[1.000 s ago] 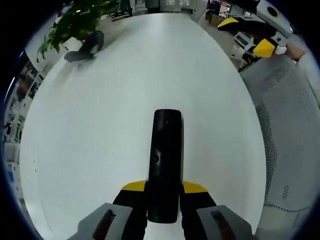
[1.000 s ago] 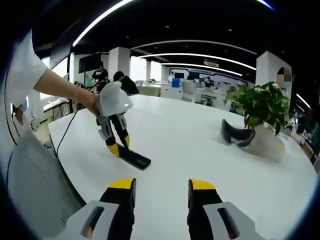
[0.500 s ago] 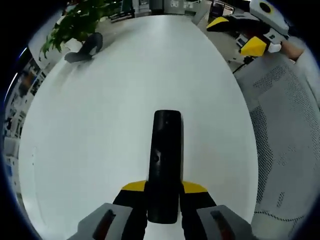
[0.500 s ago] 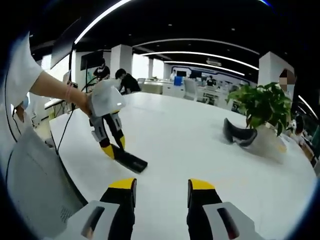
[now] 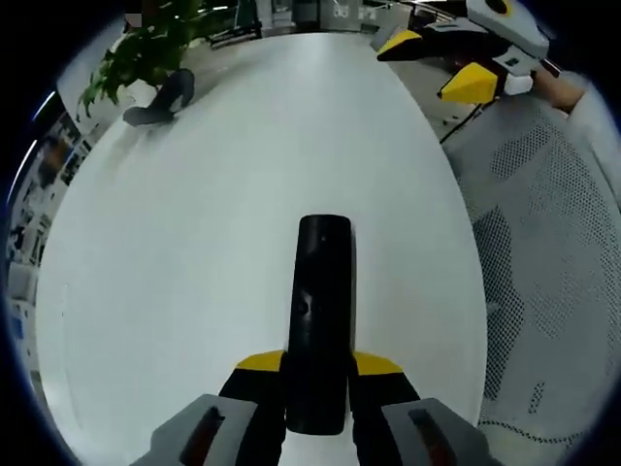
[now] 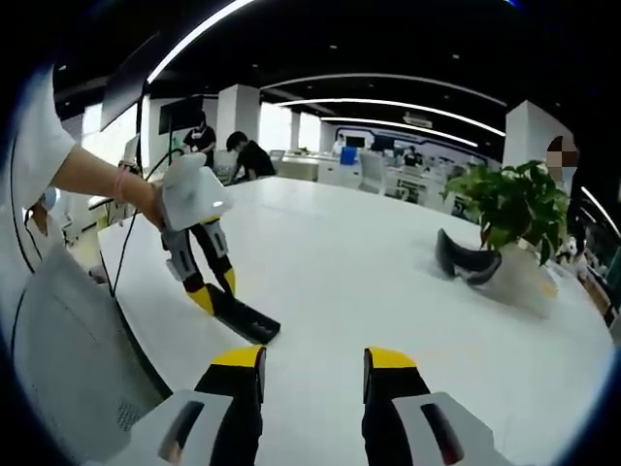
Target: Press the specified remote control buttons in sequence, fully releasing each button before pressing the next.
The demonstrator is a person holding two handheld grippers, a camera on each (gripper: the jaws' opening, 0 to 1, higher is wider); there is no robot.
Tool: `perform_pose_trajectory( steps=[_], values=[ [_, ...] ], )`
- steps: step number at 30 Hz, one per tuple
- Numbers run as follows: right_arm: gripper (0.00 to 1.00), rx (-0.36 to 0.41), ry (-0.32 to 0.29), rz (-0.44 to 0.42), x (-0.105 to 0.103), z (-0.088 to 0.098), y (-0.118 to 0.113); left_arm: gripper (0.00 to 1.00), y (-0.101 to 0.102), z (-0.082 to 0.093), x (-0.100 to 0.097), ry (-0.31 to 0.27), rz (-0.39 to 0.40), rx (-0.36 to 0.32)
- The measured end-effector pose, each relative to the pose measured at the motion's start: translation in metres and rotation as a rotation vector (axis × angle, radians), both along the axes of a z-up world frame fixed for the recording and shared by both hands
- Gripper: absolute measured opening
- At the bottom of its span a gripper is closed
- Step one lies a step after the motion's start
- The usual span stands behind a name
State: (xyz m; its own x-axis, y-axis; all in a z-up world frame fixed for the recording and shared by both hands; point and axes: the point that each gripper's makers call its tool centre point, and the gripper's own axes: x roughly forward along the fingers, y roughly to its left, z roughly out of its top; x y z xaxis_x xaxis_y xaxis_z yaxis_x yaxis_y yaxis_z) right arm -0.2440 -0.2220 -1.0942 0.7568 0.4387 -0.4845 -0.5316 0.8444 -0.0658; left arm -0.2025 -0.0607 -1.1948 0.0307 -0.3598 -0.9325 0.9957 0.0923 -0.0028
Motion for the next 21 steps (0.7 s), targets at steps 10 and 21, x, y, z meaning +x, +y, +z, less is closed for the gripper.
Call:
perform_pose_trajectory(
  steps=[10, 21],
  values=[
    [0.38, 0.002, -0.001, -0.003, 0.000, 0.000, -0.001, 0.23, -0.002, 0.000, -0.011, -0.004, -0.004, -0.004],
    [0.38, 0.002, 0.005, 0.005, -0.001, -0.001, 0.001, 0.23, -0.006, 0.000, -0.028, -0.005, -0.007, -0.018]
  ],
)
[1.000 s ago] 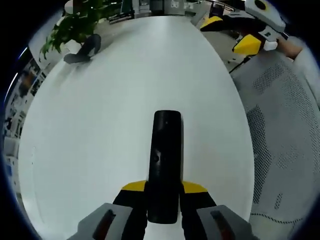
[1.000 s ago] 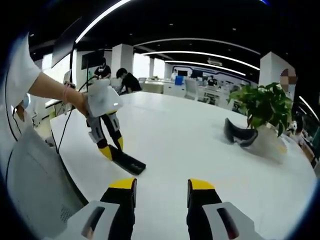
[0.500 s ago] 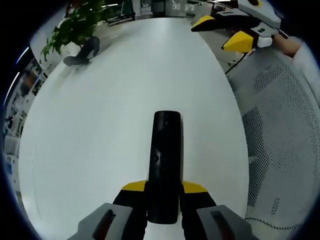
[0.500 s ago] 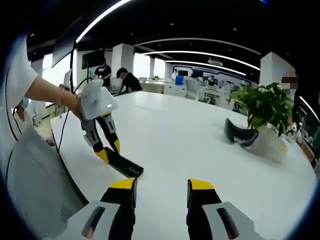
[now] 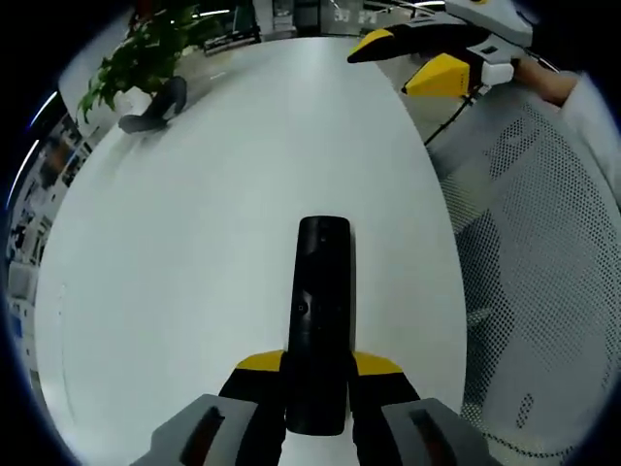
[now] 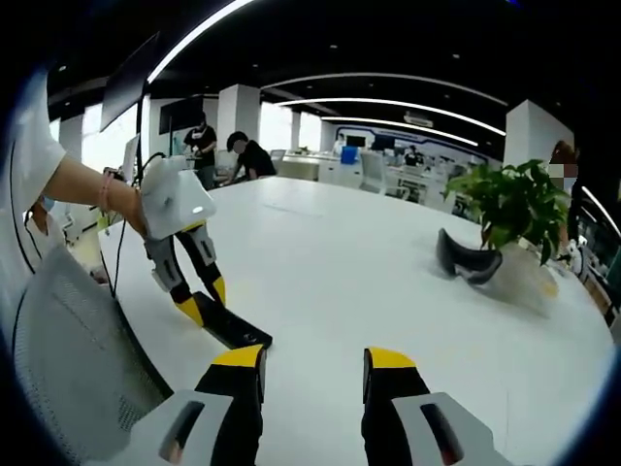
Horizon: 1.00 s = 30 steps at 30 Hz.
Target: Press the specified remote control buttons in sequence, fully releasing each button before pressing the next.
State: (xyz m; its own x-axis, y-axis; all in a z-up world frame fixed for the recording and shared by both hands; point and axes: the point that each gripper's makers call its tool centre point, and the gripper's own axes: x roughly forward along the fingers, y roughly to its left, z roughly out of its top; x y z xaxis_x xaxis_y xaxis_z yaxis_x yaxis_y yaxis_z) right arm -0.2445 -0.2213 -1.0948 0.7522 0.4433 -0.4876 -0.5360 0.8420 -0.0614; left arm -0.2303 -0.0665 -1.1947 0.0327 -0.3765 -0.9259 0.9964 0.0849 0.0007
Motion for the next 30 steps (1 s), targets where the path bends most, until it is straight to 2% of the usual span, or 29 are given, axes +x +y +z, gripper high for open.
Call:
perform_pose_trajectory(
  steps=[13, 22, 24, 30],
  values=[
    [0.37, -0.008, 0.011, 0.019, -0.002, -0.002, 0.002, 0.23, -0.002, 0.001, -0.017, 0.000, -0.022, -0.006],
    [0.36, -0.028, 0.038, 0.061, -0.006, -0.008, 0.009, 0.24, -0.002, 0.001, -0.036, -0.001, -0.057, -0.022],
    [0.35, -0.029, 0.046, 0.070, -0.007, -0.009, 0.010, 0.24, -0.002, 0.001, -0.040, -0.001, -0.085, -0.023],
    [0.33, 0.032, 0.095, 0.128, -0.014, -0.012, 0.021, 0.24, 0.000, 0.001, -0.044, -0.005, -0.097, -0.066]
  ],
)
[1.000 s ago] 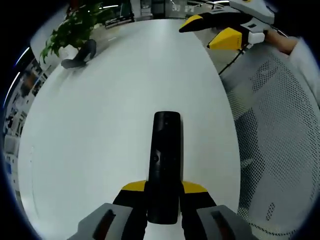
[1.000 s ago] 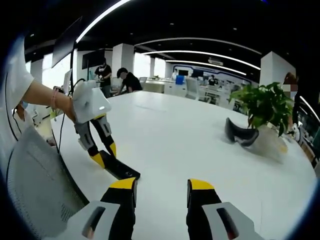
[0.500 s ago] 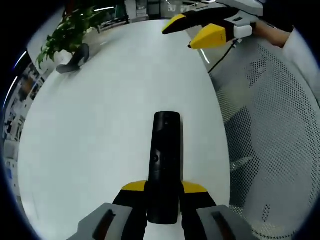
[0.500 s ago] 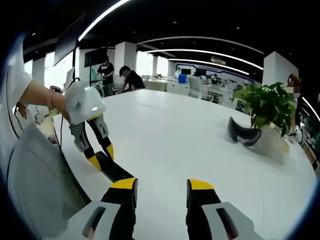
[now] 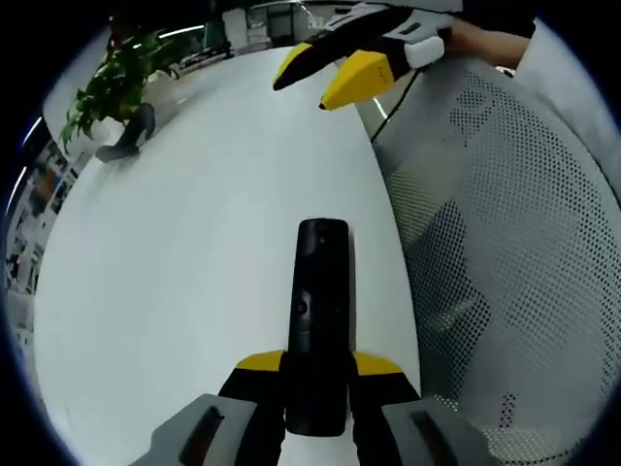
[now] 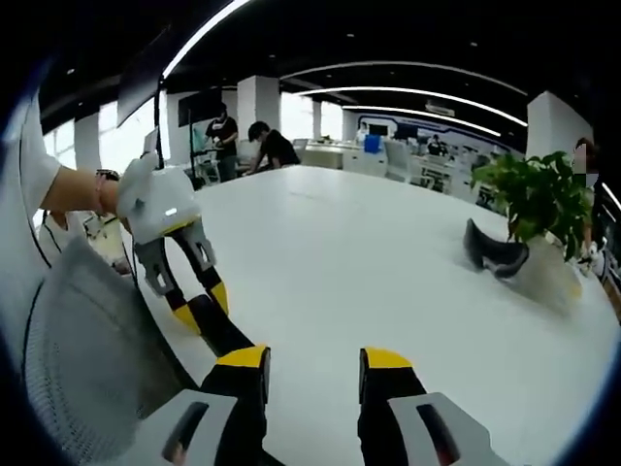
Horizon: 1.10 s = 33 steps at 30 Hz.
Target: Press the specified remote control buttons in sequence, fully releasing each button before pressing the next.
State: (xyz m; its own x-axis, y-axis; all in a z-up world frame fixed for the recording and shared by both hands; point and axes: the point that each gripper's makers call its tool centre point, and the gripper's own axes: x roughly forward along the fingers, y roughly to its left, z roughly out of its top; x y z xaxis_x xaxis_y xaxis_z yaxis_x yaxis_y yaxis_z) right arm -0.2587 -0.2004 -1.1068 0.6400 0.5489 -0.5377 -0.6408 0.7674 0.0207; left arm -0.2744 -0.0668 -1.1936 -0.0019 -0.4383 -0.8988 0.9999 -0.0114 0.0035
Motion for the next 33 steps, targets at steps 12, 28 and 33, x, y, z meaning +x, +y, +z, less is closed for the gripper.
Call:
perform_pose_trajectory(
  steps=[12, 28, 33],
  values=[
    [0.10, -0.095, 0.057, 0.307, -0.013, -0.005, 0.041, 0.24, 0.000, 0.001, 0.000, -0.004, -0.006, -0.063],
    [0.00, -0.328, 0.280, 0.634, -0.014, -0.069, 0.059, 0.24, -0.001, 0.001, 0.000, 0.001, 0.030, -0.085],
    [0.00, -0.339, 0.294, 0.656, -0.016, -0.073, 0.063, 0.24, -0.001, 0.001, 0.000, 0.004, 0.040, -0.089]
  ],
)
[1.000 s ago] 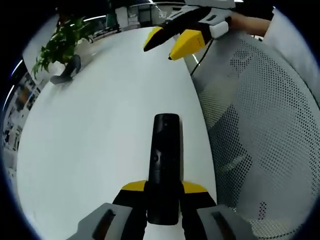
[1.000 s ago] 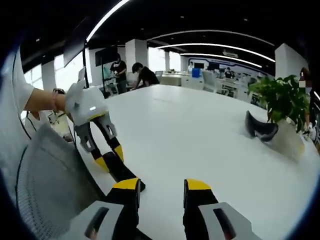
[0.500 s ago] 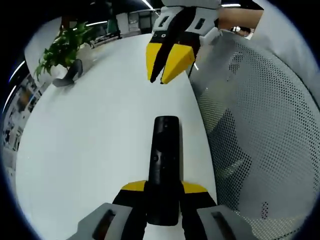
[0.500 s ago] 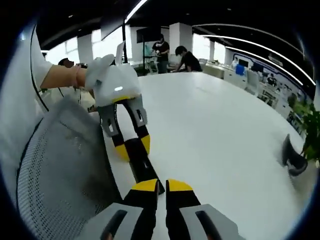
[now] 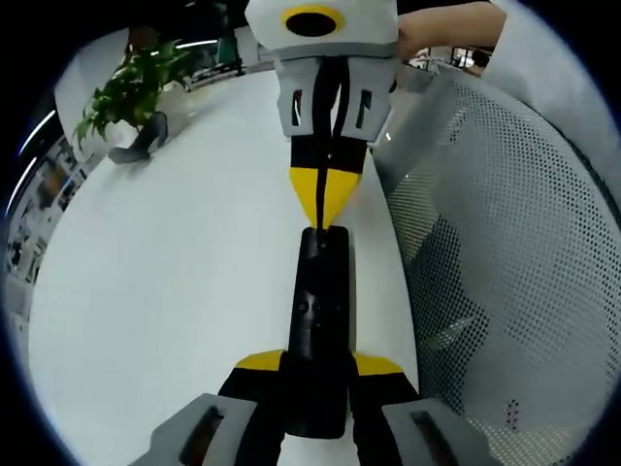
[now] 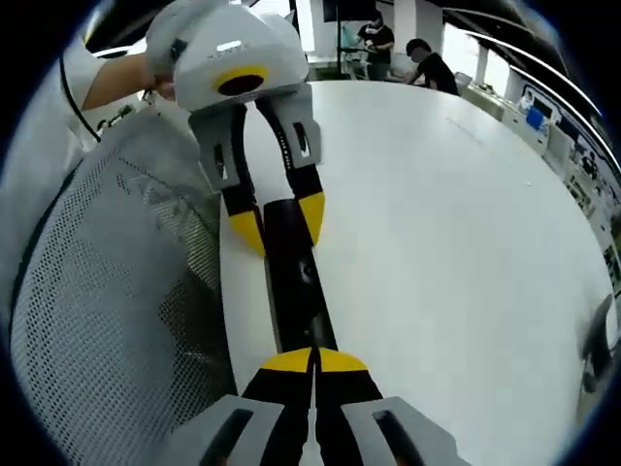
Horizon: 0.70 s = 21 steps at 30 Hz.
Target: Press the specified remote control buttons in sequence, fully releasing each button before pressing the next.
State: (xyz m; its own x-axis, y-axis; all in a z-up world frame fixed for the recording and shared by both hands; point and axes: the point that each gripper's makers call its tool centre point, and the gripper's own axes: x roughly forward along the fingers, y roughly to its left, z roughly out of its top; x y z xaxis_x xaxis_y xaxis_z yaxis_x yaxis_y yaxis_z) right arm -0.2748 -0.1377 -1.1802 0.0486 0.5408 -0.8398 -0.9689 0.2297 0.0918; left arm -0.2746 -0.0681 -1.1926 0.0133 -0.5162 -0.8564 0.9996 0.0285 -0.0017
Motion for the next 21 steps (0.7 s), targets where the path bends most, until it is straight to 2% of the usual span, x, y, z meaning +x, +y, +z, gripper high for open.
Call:
perform_pose_trajectory(
  steps=[6, 7, 11, 14, 17, 21],
  values=[
    [0.00, -0.024, 0.003, 0.037, -0.0071, 0.0001, 0.0004, 0.24, -0.0002, -0.0010, 0.0009, 0.002, 0.006, 0.001],
    [0.00, -0.027, -0.015, 0.045, -0.0063, -0.0003, 0.0003, 0.24, -0.0004, -0.0012, 0.0010, 0.001, 0.005, 0.002],
    [0.00, -0.036, -0.020, 0.047, -0.0058, -0.0010, 0.0000, 0.24, -0.0005, -0.0016, 0.0012, 0.002, 0.003, 0.006],
    [0.00, -0.069, -0.048, 0.069, -0.0052, -0.0031, 0.0016, 0.24, -0.0007, -0.0017, 0.0011, 0.000, 0.000, 0.007],
    [0.00, -0.083, -0.070, 0.064, -0.0045, -0.0034, 0.0019, 0.24, -0.0005, -0.0016, 0.0010, -0.001, -0.005, 0.004],
    [0.00, -0.057, -0.102, 0.012, -0.0028, -0.0030, 0.0014, 0.24, -0.0003, -0.0017, 0.0010, -0.001, -0.009, 0.003]
  ],
)
